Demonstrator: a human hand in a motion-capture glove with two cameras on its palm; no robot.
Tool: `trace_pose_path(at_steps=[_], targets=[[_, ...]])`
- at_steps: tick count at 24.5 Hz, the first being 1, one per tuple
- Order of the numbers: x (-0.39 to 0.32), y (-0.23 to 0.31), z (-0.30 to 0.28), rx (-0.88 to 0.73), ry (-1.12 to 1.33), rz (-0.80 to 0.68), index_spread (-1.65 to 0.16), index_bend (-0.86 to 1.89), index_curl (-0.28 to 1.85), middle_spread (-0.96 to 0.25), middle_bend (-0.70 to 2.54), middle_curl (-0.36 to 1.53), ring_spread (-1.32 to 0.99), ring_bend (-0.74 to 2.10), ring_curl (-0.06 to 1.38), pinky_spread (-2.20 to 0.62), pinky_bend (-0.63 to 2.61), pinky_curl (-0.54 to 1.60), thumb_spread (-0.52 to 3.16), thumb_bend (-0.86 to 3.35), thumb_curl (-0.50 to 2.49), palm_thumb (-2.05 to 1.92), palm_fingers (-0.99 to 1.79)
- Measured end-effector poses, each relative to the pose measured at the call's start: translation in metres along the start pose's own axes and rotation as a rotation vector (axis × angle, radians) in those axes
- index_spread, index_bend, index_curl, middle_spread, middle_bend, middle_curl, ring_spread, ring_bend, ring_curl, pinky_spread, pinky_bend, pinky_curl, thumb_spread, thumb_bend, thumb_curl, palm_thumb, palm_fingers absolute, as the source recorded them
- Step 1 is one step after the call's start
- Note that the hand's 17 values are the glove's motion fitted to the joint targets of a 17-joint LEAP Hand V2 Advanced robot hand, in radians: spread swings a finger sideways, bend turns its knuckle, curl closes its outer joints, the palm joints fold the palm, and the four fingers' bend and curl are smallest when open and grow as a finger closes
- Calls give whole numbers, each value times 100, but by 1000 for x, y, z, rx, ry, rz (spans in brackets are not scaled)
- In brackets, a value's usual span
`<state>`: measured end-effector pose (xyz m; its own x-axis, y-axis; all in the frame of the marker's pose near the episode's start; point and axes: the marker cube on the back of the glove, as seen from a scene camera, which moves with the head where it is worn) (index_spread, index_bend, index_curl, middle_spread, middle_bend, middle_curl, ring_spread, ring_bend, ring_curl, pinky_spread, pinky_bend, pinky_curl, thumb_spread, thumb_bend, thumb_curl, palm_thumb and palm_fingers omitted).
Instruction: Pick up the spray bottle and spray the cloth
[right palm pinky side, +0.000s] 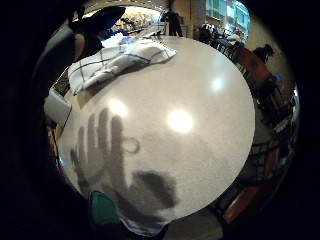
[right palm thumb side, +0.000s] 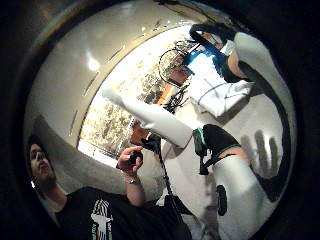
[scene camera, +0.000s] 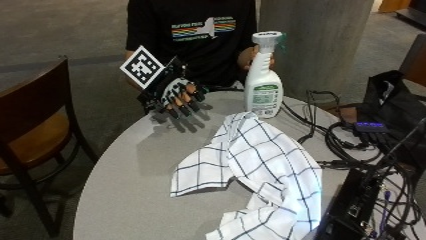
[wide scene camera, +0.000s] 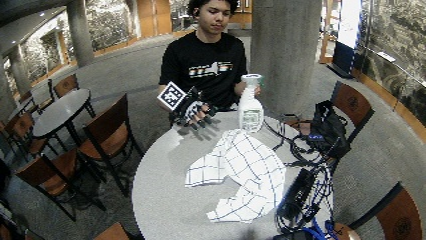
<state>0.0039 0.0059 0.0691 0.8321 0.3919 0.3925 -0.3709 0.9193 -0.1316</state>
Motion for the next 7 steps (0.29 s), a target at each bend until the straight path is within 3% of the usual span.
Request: trace_pose_path(at_steps=[3,7], targets=[[8,10,-5,-17,23,74,-23,20,46,-5,25,44,-6,19,35,17,13,30,94,-2,58,86,84],[12,14,-7,1,43,69,-23,22,46,-5,26,44,-5,18,34,18,12,28,97,-2,57,86,85]])
